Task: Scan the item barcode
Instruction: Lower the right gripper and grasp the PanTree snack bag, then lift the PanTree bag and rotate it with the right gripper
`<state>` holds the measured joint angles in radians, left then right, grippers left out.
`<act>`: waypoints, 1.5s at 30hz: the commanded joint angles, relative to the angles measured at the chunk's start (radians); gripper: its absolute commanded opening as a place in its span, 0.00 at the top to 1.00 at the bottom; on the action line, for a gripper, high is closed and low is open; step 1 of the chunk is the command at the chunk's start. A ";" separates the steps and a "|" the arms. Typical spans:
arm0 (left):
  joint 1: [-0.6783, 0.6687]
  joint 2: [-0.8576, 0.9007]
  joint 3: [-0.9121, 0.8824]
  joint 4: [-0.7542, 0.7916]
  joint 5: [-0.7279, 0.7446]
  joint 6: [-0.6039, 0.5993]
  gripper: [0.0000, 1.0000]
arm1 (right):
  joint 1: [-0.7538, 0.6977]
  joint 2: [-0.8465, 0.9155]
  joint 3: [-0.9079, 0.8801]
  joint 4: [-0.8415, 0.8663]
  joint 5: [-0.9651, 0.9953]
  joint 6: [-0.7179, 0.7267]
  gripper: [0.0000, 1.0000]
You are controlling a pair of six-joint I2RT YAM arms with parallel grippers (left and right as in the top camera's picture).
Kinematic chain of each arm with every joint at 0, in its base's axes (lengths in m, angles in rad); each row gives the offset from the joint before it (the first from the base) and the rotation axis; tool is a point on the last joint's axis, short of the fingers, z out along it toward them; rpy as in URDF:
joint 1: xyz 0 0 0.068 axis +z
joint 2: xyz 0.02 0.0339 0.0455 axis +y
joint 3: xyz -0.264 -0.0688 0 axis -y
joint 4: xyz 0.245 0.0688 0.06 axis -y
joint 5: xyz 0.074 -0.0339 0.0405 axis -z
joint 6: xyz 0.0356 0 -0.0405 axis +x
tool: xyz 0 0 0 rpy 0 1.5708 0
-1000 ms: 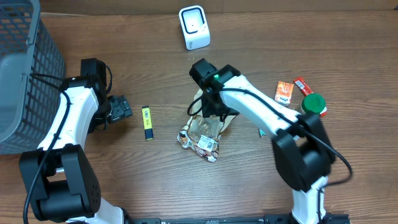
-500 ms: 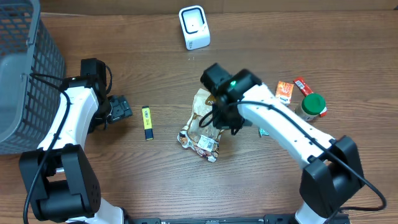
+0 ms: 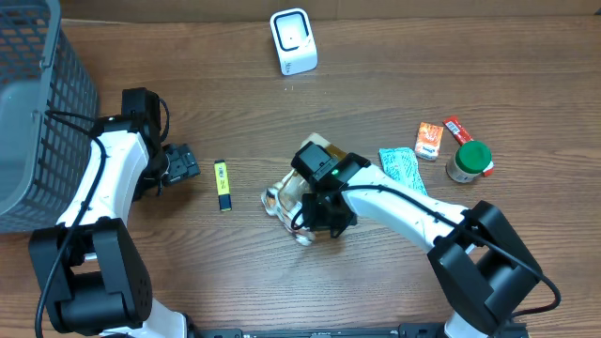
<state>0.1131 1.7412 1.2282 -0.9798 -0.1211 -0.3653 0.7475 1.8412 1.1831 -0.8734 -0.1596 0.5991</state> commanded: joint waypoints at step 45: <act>-0.002 0.003 -0.003 -0.002 -0.010 0.011 0.00 | -0.222 0.002 0.045 0.083 0.024 -0.546 0.21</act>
<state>0.1131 1.7412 1.2282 -0.9798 -0.1211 -0.3656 0.5243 1.8393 1.2636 -0.8104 -0.1093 0.0731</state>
